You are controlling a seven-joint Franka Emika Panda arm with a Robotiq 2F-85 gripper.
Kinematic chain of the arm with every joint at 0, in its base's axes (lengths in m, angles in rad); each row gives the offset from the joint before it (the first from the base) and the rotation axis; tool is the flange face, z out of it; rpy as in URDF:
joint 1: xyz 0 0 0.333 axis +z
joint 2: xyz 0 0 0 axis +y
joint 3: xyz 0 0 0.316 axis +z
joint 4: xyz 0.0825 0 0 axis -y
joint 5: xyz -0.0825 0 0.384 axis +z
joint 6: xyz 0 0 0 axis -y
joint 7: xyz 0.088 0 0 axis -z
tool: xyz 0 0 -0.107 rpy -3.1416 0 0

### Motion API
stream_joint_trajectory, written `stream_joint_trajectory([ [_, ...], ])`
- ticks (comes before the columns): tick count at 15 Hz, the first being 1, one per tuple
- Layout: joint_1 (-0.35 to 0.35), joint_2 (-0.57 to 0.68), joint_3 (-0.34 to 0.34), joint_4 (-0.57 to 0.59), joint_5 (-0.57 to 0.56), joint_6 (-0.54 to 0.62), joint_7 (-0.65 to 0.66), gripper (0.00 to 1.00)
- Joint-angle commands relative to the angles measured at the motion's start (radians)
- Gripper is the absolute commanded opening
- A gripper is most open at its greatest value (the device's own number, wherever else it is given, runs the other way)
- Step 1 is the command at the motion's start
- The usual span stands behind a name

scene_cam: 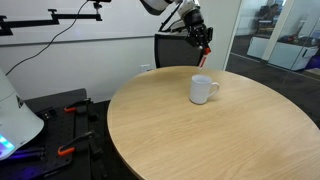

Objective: Remove the red marker from the white mug

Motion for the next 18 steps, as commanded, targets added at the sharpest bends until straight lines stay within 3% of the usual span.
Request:
stream_joint_trajectory([
  [1, -0.007, -0.097, 0.051, -0.082, -0.048, 0.004, 0.014, 0.05],
  [9, -0.02, -0.166, 0.183, -0.131, -0.002, 0.047, -0.047, 0.05],
  [13, -0.025, -0.149, 0.238, -0.127, 0.092, 0.105, -0.114, 0.05],
  [18, -0.028, -0.115, 0.267, -0.132, 0.264, 0.21, -0.288, 0.05],
])
